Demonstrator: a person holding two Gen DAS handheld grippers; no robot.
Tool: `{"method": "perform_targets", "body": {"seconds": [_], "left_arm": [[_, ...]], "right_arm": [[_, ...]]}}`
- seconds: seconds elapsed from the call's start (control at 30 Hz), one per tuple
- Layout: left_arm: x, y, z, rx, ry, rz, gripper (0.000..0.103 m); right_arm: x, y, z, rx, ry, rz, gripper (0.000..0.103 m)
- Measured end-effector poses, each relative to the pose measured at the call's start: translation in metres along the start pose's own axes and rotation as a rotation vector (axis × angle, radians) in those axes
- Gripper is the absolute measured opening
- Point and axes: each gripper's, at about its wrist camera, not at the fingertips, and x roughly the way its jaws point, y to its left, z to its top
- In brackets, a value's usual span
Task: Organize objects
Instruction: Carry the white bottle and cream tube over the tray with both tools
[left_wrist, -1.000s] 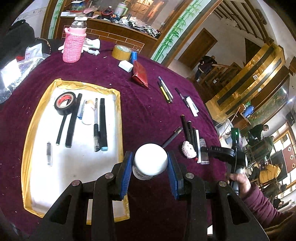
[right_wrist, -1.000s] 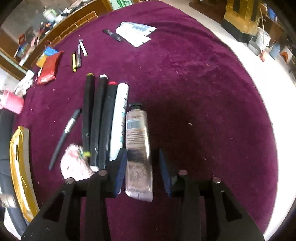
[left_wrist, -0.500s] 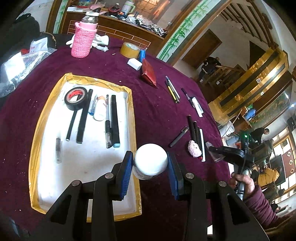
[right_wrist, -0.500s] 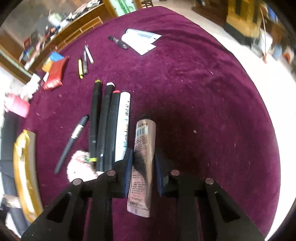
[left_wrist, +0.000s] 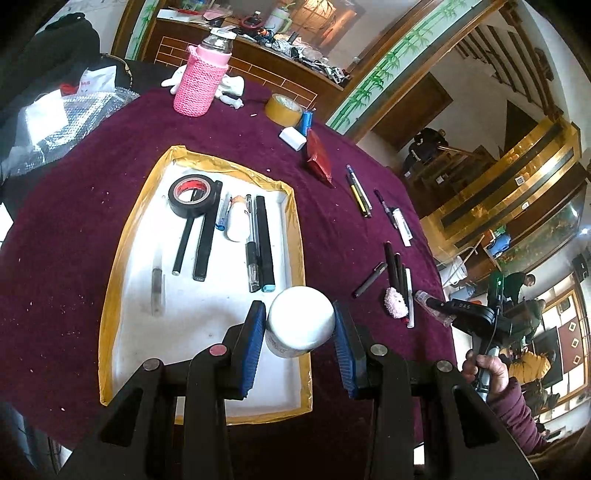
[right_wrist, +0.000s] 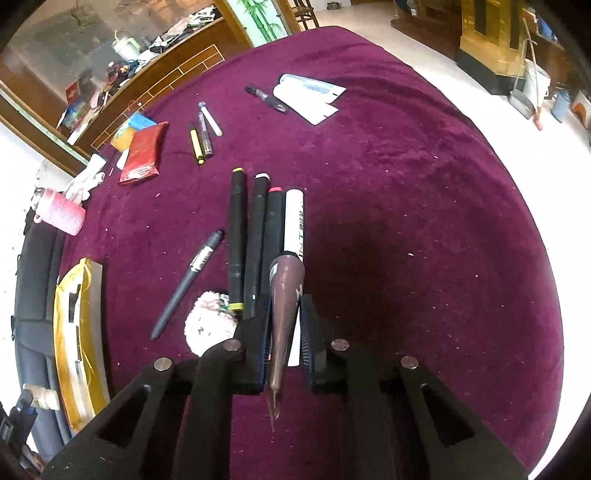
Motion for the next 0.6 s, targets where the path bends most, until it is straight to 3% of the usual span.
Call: {"method": "perform_targets", "body": {"seconds": [0.27, 0.4, 0.6], "left_arm": [[0.006, 0.025, 0.001, -0.068, 0.043, 0.012, 0.031], [0.017, 0.039, -0.003, -0.08, 0.089, 0.057, 0.031], [0.031, 0.061, -0.011, -0.073, 0.154, 0.161, 0.031]], "right_arm": [[-0.016, 0.039, -0.009, -0.007, 0.025, 0.168, 0.012], [-0.014, 0.09, -0.021, -0.076, 0.069, 0.268, 0.012], [0.011, 0.183, -0.052, -0.221, 0.204, 0.401, 0.013]]}}
